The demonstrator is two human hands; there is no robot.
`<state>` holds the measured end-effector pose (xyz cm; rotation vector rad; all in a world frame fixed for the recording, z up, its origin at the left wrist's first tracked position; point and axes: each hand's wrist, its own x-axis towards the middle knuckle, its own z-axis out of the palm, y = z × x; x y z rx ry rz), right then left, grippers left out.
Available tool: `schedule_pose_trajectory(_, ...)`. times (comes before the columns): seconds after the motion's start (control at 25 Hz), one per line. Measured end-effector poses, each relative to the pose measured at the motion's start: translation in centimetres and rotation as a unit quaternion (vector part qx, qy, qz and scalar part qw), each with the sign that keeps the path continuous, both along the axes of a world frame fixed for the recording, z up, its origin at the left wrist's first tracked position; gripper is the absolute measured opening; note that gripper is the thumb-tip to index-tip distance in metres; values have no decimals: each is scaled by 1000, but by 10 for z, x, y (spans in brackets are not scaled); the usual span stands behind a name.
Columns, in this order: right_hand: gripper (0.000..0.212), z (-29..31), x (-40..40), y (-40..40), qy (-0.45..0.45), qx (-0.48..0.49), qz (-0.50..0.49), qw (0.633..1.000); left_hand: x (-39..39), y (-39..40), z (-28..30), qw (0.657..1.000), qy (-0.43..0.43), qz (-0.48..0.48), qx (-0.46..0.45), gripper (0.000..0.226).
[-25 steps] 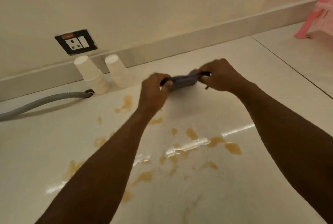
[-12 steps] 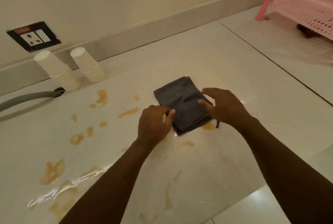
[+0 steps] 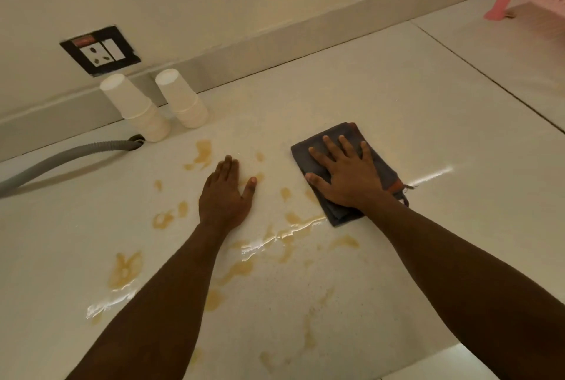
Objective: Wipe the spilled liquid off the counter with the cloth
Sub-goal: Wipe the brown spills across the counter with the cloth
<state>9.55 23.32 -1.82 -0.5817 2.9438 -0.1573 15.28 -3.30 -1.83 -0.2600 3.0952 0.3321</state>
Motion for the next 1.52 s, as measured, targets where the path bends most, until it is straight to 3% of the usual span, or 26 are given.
schedule_pose_trajectory(0.12, 69, -1, -1, 33, 7, 8, -22, 1000, 4, 0, -2, 1000, 23, 2, -10, 72)
schedule_pose_trajectory(0.28, 66, -3, 10, 90, 0, 17, -203, 979, 5, 1, 0, 1000, 28, 1, -8, 73)
schedule_pose_trajectory(0.4, 68, -1, 0, 59, -15, 12, -256, 966, 4, 1, -1, 999, 34, 2, -4, 75)
schedule_pose_trajectory(0.6, 65, 3, 40, -19, -10, 4, -92, 996, 1, -2, -4, 999, 34, -7, -11, 81)
schedule_pose_trajectory(0.68, 62, 4, 86, -9, -7, 6, 0, 1000, 2, -2, -4, 1000, 30, -5, -3, 81)
schedule_pose_trajectory(0.76, 61, 4, 105, 32, 14, 5, 9, 1000, 3, -2, -4, 999, 31, -8, 0, 81)
schedule_pose_trajectory(0.88, 64, 1, 80, 101, 9, 26, -159, 987, 4, -3, -5, 999, 35, -14, 9, 80)
schedule_pose_trajectory(1.0, 70, 3, 51, 99, -18, 9, -277, 961, 4, -4, -5, 999, 37, -23, 7, 80)
schedule_pose_trajectory(1.08, 71, 5, 58, 62, -26, 11, -251, 967, 3, -3, -4, 999, 37, -21, 8, 80)
schedule_pose_trajectory(1.2, 64, 4, 118, 20, -10, 27, -90, 996, 4, -3, -4, 999, 41, -22, 12, 79)
schedule_pose_trajectory(1.28, 59, 5, 162, 35, -1, 20, 4, 1000, 3, -3, -4, 999, 41, -20, 14, 80)
schedule_pose_trajectory(1.32, 59, 6, 173, 54, 3, 10, 0, 1000, 3, -4, -4, 999, 40, -19, 14, 80)
schedule_pose_trajectory(1.52, 63, 0, 119, 104, -3, 15, -267, 964, 3, -4, -6, 999, 27, -25, 9, 83)
